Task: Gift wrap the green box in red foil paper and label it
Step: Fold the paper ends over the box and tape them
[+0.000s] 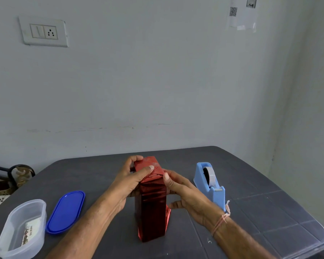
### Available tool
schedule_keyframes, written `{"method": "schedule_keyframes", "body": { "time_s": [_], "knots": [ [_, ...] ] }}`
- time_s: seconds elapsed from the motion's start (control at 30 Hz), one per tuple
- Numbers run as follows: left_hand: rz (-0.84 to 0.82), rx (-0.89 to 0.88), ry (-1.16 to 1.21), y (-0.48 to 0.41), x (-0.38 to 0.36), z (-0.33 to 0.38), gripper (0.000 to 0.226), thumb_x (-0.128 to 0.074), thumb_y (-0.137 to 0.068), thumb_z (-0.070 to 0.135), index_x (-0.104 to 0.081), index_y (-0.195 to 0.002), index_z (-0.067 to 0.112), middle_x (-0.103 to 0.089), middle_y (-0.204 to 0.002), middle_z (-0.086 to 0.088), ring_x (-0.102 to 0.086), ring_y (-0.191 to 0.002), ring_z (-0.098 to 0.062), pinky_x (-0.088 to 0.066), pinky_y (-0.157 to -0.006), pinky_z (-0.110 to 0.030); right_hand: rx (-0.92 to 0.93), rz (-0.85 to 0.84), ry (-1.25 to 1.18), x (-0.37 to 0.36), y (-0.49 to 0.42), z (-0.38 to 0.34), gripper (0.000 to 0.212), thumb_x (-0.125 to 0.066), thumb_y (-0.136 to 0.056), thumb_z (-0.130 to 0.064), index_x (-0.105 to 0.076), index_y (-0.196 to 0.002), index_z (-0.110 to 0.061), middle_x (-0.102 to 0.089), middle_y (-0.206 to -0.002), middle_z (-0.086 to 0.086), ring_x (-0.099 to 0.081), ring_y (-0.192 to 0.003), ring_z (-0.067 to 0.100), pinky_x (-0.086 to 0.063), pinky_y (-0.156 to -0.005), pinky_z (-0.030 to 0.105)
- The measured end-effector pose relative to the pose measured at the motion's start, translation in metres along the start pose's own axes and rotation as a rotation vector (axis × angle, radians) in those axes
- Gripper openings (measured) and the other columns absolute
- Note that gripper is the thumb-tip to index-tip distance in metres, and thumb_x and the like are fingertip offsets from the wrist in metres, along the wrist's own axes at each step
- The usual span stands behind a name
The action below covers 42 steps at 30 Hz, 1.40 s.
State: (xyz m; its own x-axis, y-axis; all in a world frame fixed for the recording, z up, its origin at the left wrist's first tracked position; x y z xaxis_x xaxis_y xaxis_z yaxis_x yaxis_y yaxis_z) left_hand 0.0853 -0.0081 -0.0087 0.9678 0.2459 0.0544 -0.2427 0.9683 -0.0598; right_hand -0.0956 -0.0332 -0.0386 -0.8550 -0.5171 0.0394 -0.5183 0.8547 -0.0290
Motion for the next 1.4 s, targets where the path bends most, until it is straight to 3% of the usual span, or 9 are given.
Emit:
{"method": "schedule_keyframes", "body": {
  "time_s": [0.1, 0.27, 0.43, 0.57, 0.7, 0.87, 1.07, 1.23, 1.4],
  "knots": [
    [0.025, 0.050, -0.022, -0.003, -0.001, -0.003, 0.067, -0.081, -0.077, 0.055, -0.047, -0.133, 0.039, -0.066, -0.120, -0.002, -0.069, -0.084, -0.017, -0.057, -0.058, -0.026, -0.006, 0.054, -0.018, 0.002, -0.001, 0.000, 0.042, -0.061, -0.091, -0.062, -0.067, -0.125, -0.038, -0.072, -0.122, -0.005, -0.067, -0.116, 0.015, -0.059, -0.090, 0.043],
    [0.047, 0.145, 0.025, -0.007, 0.010, -0.010, 0.047, -0.077, -0.082, 0.053, -0.066, -0.115, 0.022, -0.065, -0.106, -0.002, -0.062, -0.069, -0.013, -0.061, -0.060, -0.030, -0.125, 0.258, -0.050, 0.013, -0.003, -0.003, 0.044, -0.055, -0.091, -0.067, -0.069, -0.112, -0.031, -0.071, -0.112, -0.009, -0.063, -0.109, 0.013, -0.059, -0.087, 0.043],
    [-0.005, 0.179, 0.035, -0.009, 0.011, -0.015, 0.057, -0.072, -0.080, 0.062, -0.059, -0.119, 0.022, -0.069, -0.119, -0.010, -0.074, -0.073, -0.022, -0.062, -0.063, -0.033, -0.306, 0.131, 0.054, 0.010, -0.002, 0.002, 0.074, -0.032, -0.084, -0.088, -0.059, -0.125, -0.032, -0.064, -0.110, -0.013, -0.076, -0.080, 0.025, -0.044, -0.059, 0.029],
    [-0.046, 0.222, 0.033, -0.009, 0.014, -0.014, 0.077, -0.049, -0.080, 0.082, -0.051, -0.132, 0.025, -0.066, -0.125, -0.007, -0.078, -0.087, -0.030, -0.064, -0.069, -0.040, -0.400, -0.022, -0.166, 0.008, -0.004, 0.008, 0.085, -0.032, -0.079, -0.091, -0.047, -0.139, -0.033, -0.055, -0.127, -0.002, -0.073, -0.096, 0.047, -0.058, -0.089, 0.056],
    [-0.049, 0.285, -0.019, -0.001, 0.021, -0.013, 0.092, -0.030, -0.076, 0.090, -0.053, -0.138, 0.026, -0.077, -0.104, -0.017, -0.078, -0.083, -0.028, -0.065, -0.070, -0.040, -0.444, -0.079, -0.305, 0.006, -0.005, 0.005, 0.085, -0.031, -0.082, -0.089, -0.035, -0.152, -0.041, -0.036, -0.156, 0.008, -0.068, -0.102, 0.055, -0.054, -0.092, 0.064],
    [-0.113, 0.276, 0.125, 0.016, 0.032, -0.015, 0.082, -0.028, -0.080, 0.087, -0.058, -0.131, 0.030, -0.073, -0.118, -0.015, -0.075, -0.095, -0.041, -0.062, -0.080, -0.053, -0.416, 0.013, -0.330, 0.009, -0.009, 0.008, 0.072, -0.044, -0.086, -0.081, -0.060, -0.135, -0.031, -0.046, -0.145, 0.006, -0.061, -0.112, 0.058, -0.058, -0.079, 0.064],
    [-0.221, 0.374, 0.149, 0.034, 0.027, -0.068, 0.045, -0.041, -0.097, 0.065, -0.057, -0.128, 0.036, -0.062, -0.124, -0.013, -0.067, -0.092, -0.033, -0.056, -0.083, -0.053, -0.261, 0.168, -0.112, 0.009, -0.016, 0.022, 0.011, -0.065, -0.096, -0.028, -0.069, -0.106, -0.028, -0.066, -0.098, -0.003, -0.060, -0.083, 0.019, -0.051, -0.071, 0.034],
    [-0.100, 0.446, 0.018, 0.028, 0.020, -0.103, 0.042, -0.062, -0.098, 0.044, -0.062, -0.131, 0.018, -0.071, -0.098, -0.005, -0.067, -0.077, -0.019, -0.055, -0.062, -0.032, -0.293, 0.109, -0.131, 0.010, -0.017, 0.051, 0.062, -0.071, -0.091, -0.013, -0.043, -0.138, -0.042, -0.068, -0.110, 0.008, -0.064, -0.088, 0.019, -0.055, -0.069, 0.035],
    [-0.197, 0.401, 0.014, 0.014, 0.024, -0.103, 0.067, -0.086, -0.071, 0.025, -0.062, -0.133, 0.028, -0.076, -0.115, -0.005, -0.070, -0.108, -0.024, -0.056, -0.094, -0.044, -0.170, 0.086, -0.136, 0.026, -0.022, 0.059, 0.100, -0.091, -0.072, -0.025, -0.032, -0.151, -0.045, -0.057, -0.140, 0.008, -0.063, -0.122, 0.024, -0.051, -0.104, 0.053]
  ]
}}
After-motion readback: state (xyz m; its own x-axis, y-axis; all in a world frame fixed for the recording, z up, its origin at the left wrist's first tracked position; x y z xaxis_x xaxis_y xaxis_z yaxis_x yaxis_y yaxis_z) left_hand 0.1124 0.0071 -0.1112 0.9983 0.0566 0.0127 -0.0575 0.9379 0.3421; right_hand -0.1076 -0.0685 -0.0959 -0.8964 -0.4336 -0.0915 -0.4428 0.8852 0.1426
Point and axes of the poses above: each hand's wrist, its own y-axis away from the middle knuckle, its own x-axis out of the back of the hand, z = x × y, the point moved 3 cm from there along -y, towards the middle knuckle
